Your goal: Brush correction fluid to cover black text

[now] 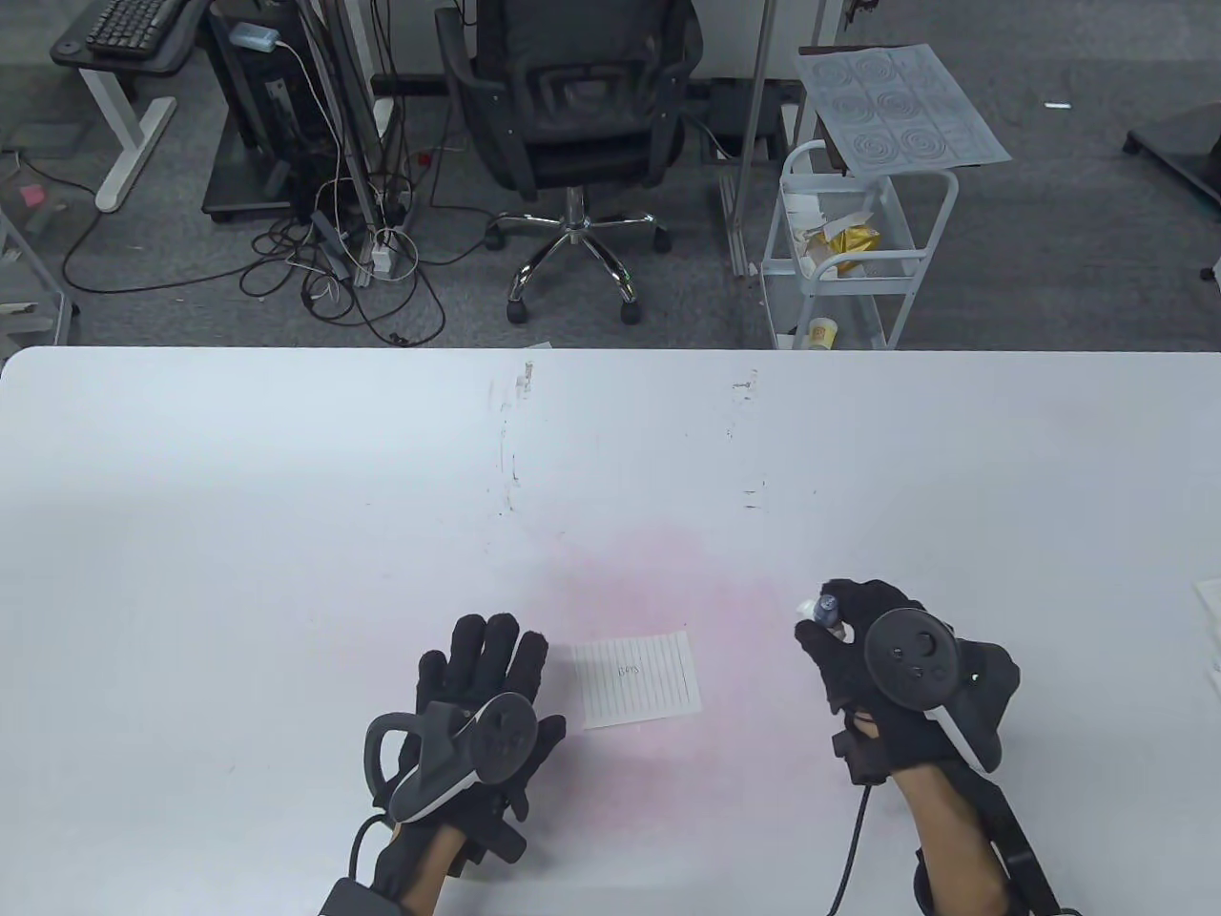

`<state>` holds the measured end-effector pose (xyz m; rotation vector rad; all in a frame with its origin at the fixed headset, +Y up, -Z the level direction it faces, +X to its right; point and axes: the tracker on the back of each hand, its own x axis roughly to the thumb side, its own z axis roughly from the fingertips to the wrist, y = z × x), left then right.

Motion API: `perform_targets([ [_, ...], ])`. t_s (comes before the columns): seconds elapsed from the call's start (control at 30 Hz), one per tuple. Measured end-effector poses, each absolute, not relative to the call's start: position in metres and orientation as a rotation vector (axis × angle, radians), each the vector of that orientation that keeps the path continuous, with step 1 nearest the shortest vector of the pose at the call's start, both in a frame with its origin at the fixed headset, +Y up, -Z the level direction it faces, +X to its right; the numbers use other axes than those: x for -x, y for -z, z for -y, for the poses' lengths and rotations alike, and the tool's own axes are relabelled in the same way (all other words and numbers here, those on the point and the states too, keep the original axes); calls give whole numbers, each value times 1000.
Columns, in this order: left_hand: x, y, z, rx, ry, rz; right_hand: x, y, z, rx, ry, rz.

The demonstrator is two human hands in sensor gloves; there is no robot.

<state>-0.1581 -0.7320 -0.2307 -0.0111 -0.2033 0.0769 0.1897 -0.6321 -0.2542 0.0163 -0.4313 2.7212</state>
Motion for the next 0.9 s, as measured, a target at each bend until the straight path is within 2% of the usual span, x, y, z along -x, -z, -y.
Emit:
perform_targets([
  [0.17,157,231,733,13,-88,210,-150,246,626,-208,-2679,351],
  [0.4,151,230,735,25,-83,238,-111,238,642,-450,-2653,199],
  [0.5,146,229,734,20,-113,268,-102,239,651,-485,-2607,128],
  [0.9,117,222,731,65,-590,483,-83,233,660,-580,-2574,43],
])
